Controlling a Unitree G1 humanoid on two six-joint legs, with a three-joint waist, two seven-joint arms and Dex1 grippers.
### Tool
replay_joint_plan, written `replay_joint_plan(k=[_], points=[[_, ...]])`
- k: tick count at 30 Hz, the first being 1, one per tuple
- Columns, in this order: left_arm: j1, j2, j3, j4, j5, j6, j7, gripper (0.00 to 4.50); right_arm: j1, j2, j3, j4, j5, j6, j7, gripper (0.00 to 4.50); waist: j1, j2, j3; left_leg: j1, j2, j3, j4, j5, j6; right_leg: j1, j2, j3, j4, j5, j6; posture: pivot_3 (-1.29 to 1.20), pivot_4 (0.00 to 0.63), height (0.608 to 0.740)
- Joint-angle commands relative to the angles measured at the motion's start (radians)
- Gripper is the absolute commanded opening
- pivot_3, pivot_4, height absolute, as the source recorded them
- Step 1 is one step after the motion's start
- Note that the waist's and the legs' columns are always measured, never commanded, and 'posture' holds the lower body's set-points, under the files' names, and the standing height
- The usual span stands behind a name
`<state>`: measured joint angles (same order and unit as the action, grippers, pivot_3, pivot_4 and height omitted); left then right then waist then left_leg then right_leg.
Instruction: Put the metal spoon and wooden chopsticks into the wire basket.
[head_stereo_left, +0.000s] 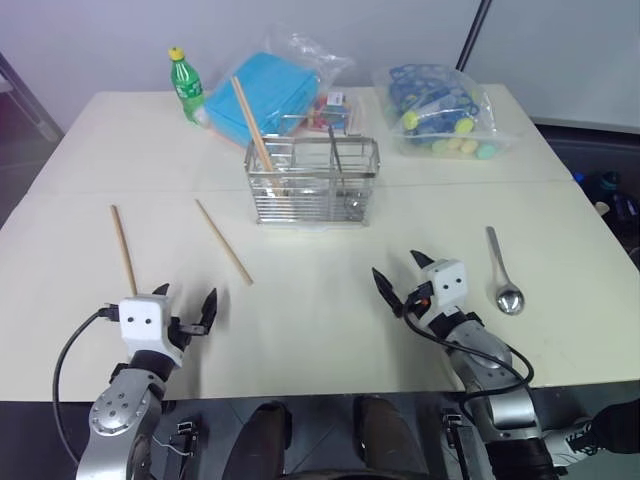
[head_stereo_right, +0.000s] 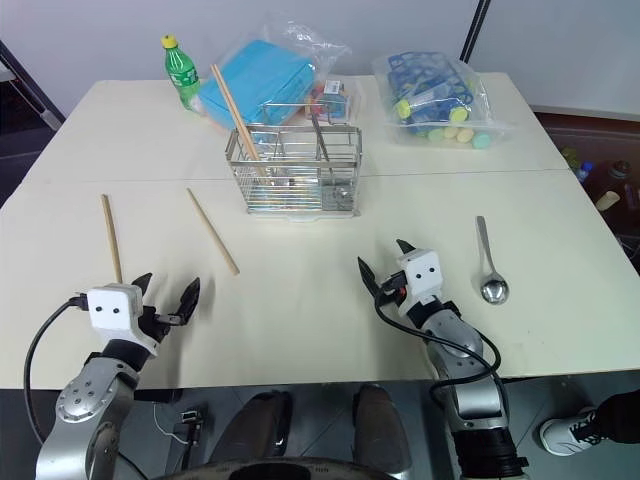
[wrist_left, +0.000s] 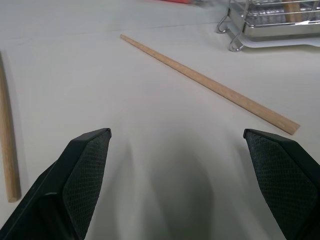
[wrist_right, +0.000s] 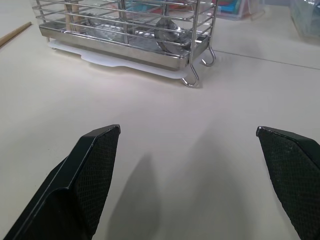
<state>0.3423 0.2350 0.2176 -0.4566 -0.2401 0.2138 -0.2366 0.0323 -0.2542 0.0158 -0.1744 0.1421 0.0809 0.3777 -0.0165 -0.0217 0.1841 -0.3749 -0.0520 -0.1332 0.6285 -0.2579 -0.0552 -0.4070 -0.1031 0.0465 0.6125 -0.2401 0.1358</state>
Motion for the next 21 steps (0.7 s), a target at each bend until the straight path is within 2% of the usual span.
replay_joint_plan(k=[1,21], points=[[-0.004,-0.004,0.003,-0.056,-0.008,-0.003,0.006,4.47,-0.013,0.009,0.002,-0.021,0.004,-0.018,-0.001,4.5,0.0,0.0,0.0,0.0,0.0,0.0,0.0,0.0,0.0,0.0,0.0,0.0,0.0,0.0,0.0,0.0,0.15,0.74],[-0.025,0.005,-0.006,-0.085,-0.003,0.045,0.018,4.47,-0.01,0.008,-0.002,-0.016,0.005,-0.027,0.002,4.5,0.002,0.0,0.0,0.0,0.0,0.0,0.0,0.0,0.0,0.0,0.0,0.0,0.0,0.0,0.0,0.0,0.15,0.74]])
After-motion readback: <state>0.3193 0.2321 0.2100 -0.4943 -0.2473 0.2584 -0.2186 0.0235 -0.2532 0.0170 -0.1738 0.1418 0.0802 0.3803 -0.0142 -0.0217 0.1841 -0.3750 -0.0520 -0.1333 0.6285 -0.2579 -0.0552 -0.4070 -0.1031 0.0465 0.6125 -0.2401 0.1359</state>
